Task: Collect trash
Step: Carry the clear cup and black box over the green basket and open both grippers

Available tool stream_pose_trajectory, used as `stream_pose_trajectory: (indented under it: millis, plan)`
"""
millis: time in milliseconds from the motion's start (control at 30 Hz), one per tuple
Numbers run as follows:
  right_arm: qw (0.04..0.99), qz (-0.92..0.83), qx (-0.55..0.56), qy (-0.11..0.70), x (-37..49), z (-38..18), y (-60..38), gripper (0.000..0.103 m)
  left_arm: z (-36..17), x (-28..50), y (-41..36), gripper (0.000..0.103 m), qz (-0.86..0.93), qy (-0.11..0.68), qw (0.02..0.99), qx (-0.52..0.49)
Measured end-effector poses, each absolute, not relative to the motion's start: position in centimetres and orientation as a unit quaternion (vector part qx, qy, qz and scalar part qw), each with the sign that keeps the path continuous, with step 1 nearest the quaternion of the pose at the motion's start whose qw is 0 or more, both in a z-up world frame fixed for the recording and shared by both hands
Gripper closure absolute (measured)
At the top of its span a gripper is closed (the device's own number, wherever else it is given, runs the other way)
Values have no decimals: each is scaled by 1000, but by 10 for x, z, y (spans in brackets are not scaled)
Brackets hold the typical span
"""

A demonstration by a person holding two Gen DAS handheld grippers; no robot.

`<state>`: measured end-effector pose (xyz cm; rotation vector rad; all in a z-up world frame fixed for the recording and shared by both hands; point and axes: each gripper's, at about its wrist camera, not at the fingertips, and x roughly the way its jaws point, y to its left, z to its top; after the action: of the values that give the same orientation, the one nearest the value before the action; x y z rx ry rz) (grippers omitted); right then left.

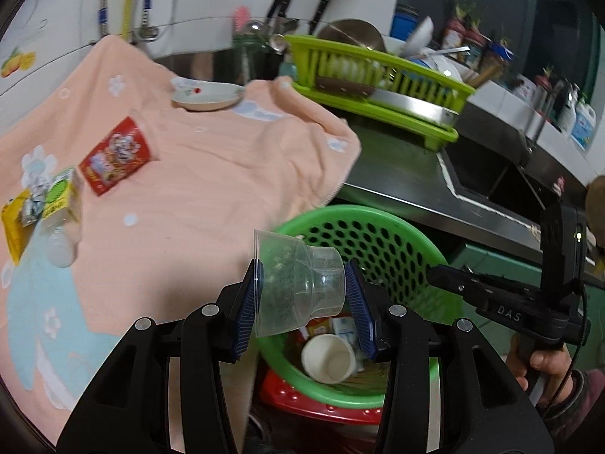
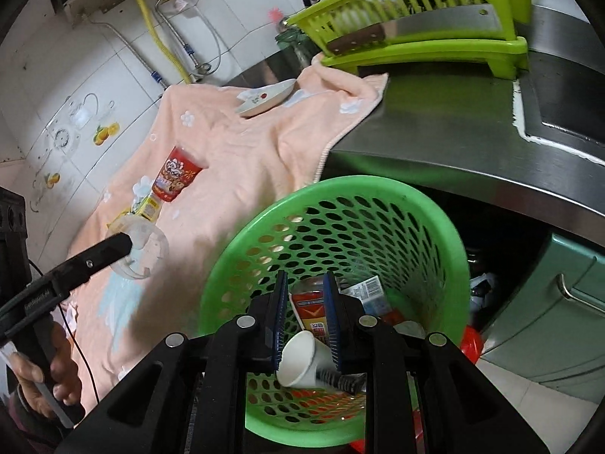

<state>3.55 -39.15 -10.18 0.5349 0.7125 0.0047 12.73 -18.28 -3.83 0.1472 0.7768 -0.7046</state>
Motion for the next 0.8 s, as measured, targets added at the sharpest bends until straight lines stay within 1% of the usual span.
stream_pose_trajectory:
  millis: [100, 167, 200, 233, 300, 367, 433, 500, 567, 600, 800]
  plan:
    - [904, -2, 262, 338, 32, -101, -396, 83, -43, 123, -195, 59, -341, 375, 858, 81]
    - [905, -4, 262, 336, 30, -100, -398, 81, -47, 121, -202, 58, -343, 380, 855, 86]
    - [905, -6, 261, 335, 29, -100, -399, 78, -50, 120, -205, 58, -344, 383, 853, 89]
    - [906, -8, 260, 334, 27, -100, -401, 71, -52, 120, -208, 58, -345, 386, 850, 91]
    - [907, -10, 257, 334, 26, -99, -402, 62, -56, 120, -211, 58, -348, 393, 846, 92]
    - [908, -12, 253, 333, 25, -98, -403, 60, -59, 120, -214, 58, -348, 397, 844, 95]
    - [909, -11, 250, 333, 25, -98, -403, 54, -60, 120, -216, 58, -349, 398, 843, 96]
    - [911, -11, 245, 333, 25, -97, -401, 53, -62, 121, -217, 56, -350, 401, 841, 95]
    - [912, -12, 241, 332, 26, -96, -400, 51, -62, 122, -218, 45, -349, 401, 842, 94]
    - [912, -10, 241, 331, 27, -95, -399, 49, -62, 122, -217, 43, -348, 400, 843, 94]
    - [913, -7, 238, 331, 32, -93, -398, 46, -61, 124, -210, 41, -342, 396, 847, 92]
